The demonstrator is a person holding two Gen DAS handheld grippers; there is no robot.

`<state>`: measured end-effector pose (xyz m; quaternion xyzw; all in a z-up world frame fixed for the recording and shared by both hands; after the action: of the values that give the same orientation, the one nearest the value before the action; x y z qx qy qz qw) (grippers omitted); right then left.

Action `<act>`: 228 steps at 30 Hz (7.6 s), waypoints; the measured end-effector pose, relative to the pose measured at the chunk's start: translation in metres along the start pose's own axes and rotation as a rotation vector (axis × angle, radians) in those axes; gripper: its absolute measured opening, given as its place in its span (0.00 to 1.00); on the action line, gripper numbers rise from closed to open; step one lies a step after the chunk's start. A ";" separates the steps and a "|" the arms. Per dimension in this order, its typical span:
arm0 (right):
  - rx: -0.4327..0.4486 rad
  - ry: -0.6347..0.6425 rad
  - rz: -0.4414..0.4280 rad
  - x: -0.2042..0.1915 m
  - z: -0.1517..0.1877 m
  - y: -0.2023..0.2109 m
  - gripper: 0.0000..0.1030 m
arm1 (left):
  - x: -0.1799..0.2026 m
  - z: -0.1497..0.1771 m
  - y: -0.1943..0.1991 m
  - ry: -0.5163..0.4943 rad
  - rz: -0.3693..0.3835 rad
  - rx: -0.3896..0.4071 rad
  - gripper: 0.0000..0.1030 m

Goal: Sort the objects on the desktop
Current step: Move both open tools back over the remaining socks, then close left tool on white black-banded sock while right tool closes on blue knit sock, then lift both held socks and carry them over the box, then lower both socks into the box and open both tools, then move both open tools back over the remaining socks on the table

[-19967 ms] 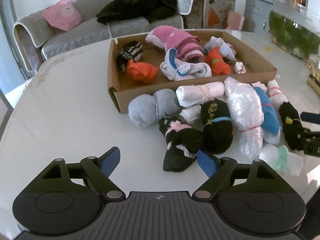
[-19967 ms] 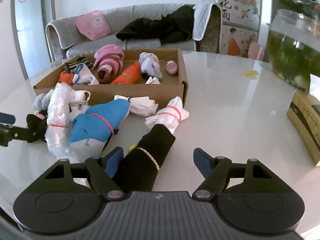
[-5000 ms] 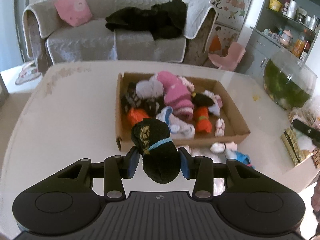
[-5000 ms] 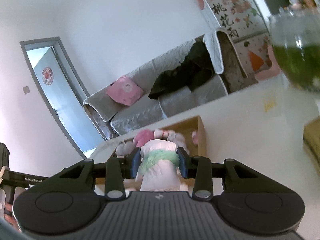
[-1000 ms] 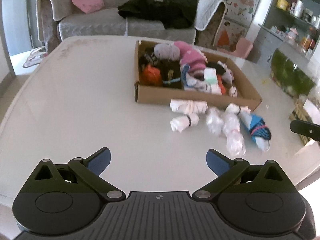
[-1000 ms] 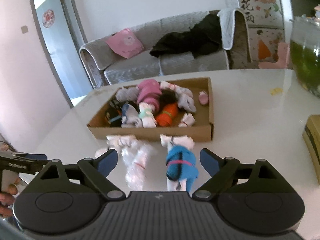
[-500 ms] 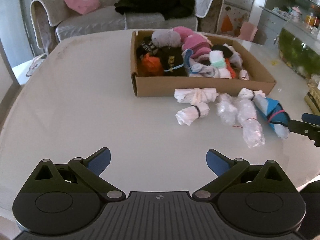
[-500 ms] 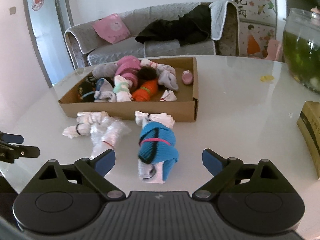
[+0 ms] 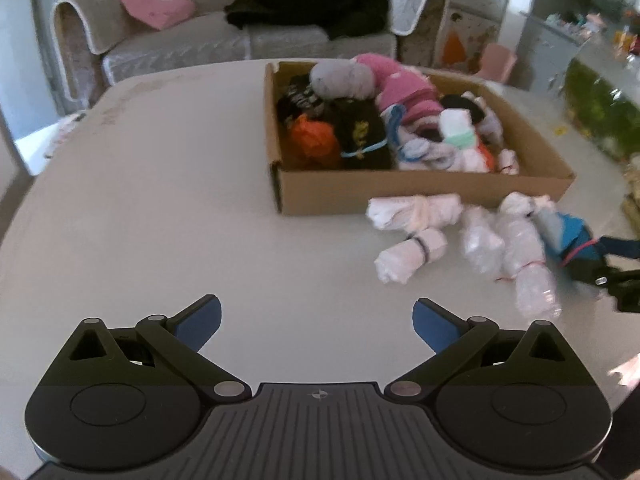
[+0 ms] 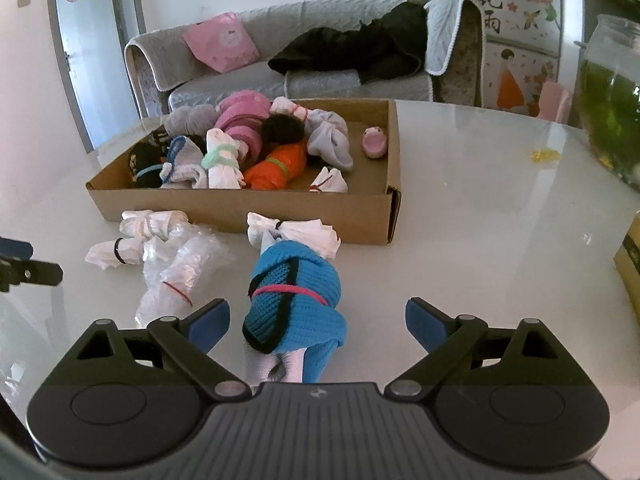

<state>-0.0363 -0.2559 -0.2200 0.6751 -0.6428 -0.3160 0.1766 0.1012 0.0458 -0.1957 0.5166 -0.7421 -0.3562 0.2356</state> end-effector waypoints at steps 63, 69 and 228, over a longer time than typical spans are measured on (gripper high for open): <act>-0.009 0.038 0.013 -0.007 0.002 -0.020 0.94 | 0.046 -0.032 -0.057 -0.251 0.181 -0.061 1.00; -0.009 0.072 0.038 -0.013 0.004 -0.023 0.96 | 0.064 -0.028 -0.058 -0.323 0.159 -0.042 1.00; 0.001 0.062 -0.110 -0.069 -0.009 0.018 0.88 | -0.014 -0.034 -0.002 0.055 0.049 0.044 0.98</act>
<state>-0.0417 -0.1917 -0.1881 0.7189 -0.5992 -0.3037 0.1786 0.1318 0.0493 -0.1758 0.5129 -0.7553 -0.3197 0.2534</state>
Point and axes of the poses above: each gripper's, at about its wrist camera, not at the fingertips, and y roughly against the way its jaws point, x to its right, z to its underside, the point moved 3 cm from there along -y, roughly the way its jaws point, and after that the axes turned 8 degrees about -y, right-handed, at the moved point
